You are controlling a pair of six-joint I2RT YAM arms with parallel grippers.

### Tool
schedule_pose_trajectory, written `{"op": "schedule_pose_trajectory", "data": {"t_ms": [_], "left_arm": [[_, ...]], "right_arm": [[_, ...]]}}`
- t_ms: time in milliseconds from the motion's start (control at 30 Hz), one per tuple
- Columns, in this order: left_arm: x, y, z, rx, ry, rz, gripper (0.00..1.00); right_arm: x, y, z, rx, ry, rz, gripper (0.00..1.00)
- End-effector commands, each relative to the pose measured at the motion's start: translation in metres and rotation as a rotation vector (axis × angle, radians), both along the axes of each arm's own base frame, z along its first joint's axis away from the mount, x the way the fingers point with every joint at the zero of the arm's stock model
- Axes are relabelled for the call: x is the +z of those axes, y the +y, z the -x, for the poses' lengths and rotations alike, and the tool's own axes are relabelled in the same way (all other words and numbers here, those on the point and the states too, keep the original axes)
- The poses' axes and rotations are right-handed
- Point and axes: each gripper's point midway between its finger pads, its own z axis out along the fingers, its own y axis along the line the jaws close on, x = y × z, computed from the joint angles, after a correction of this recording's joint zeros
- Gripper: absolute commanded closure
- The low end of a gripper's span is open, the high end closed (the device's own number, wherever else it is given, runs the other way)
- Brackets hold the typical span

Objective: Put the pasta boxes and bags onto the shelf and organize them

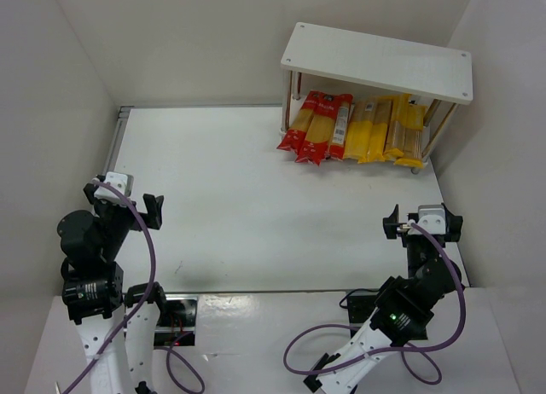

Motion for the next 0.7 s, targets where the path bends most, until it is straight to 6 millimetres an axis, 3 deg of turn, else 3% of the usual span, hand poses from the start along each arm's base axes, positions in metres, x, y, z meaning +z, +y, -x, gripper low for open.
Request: {"op": "schedule_pose_trajectory", "data": {"t_ms": [0,667], "left_arm": [[0.0067,-0.002,-0.0011,-0.024,-0.03,-0.028,0.0],[0.0032,-0.003,-0.0015,-0.035,-0.024,-0.033,0.0]], "right_arm": [[0.0065,0.004,0.0051,-0.007,-0.019,0.028,0.0],[0.0056,0.0024,0.0035,-0.007,-0.012,0.02,0.0]]}}
